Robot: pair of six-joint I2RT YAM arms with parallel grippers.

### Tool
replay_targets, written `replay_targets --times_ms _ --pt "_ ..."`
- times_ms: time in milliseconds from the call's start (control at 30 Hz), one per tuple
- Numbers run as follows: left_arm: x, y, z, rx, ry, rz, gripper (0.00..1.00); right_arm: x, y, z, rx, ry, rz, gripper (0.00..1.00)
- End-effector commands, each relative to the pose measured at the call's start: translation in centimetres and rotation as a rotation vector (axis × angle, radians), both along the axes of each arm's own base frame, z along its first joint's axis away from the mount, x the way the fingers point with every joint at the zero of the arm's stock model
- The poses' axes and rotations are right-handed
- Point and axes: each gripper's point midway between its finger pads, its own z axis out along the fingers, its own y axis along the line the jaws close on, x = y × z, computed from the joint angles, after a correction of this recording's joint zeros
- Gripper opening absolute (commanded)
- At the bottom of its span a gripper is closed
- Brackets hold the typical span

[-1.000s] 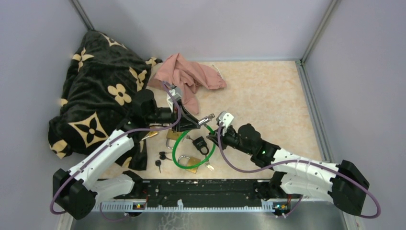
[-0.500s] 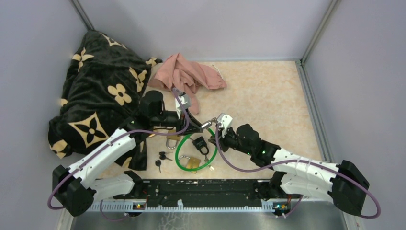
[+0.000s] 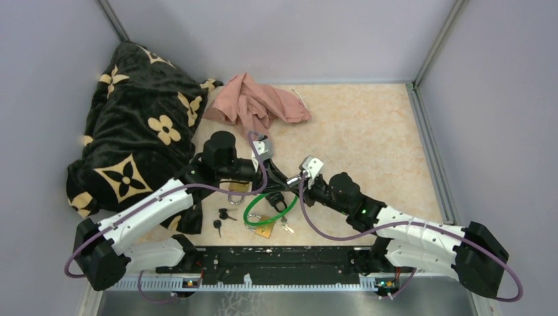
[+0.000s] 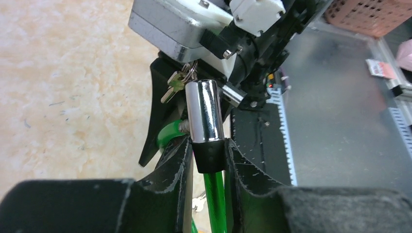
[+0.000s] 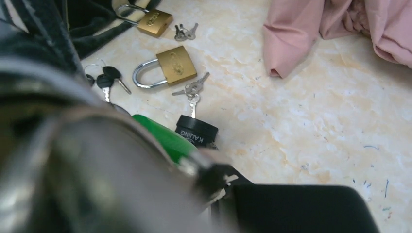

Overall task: Lock with the key
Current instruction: Lock the lock.

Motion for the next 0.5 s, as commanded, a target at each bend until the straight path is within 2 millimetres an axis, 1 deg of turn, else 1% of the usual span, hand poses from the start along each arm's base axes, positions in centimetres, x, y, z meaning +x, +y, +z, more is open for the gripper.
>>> replay_targets --times_ms 0,33,133,200,233,300,367,433,467 --pt "2.3 1.8 -9.4 0.280 -0.072 0.144 0.00 -2.1 0.8 16.7 0.534 -0.295 0.096 0.00" --pt "3.6 2.1 -9.2 0.288 -0.166 0.179 0.00 -2.1 0.6 15.9 0.535 -0.278 0.086 0.00" --pt "6.8 2.9 -8.2 0.302 -0.358 0.283 0.00 -1.8 0.4 13.6 0.510 -0.227 0.058 0.00" --pt "8.1 3.0 -7.5 0.306 -0.433 0.317 0.00 -1.5 0.3 12.6 0.491 -0.213 0.039 0.00" --pt "8.4 2.9 -7.2 0.303 -0.456 0.320 0.00 -1.4 0.2 12.4 0.487 -0.220 0.038 0.00" --pt "8.2 2.4 -6.6 0.281 -0.467 0.297 0.00 -1.5 0.1 12.3 0.483 -0.249 0.040 0.00" --pt "7.6 1.8 -5.9 0.249 -0.453 0.269 0.07 -1.6 0.1 12.3 0.469 -0.267 0.046 0.00" --pt "6.6 1.3 -5.3 0.212 -0.433 0.229 0.15 -1.6 0.1 12.1 0.457 -0.263 0.047 0.00" --pt "6.0 1.0 -4.9 0.191 -0.426 0.211 0.17 -1.5 0.1 11.9 0.454 -0.258 0.046 0.00"
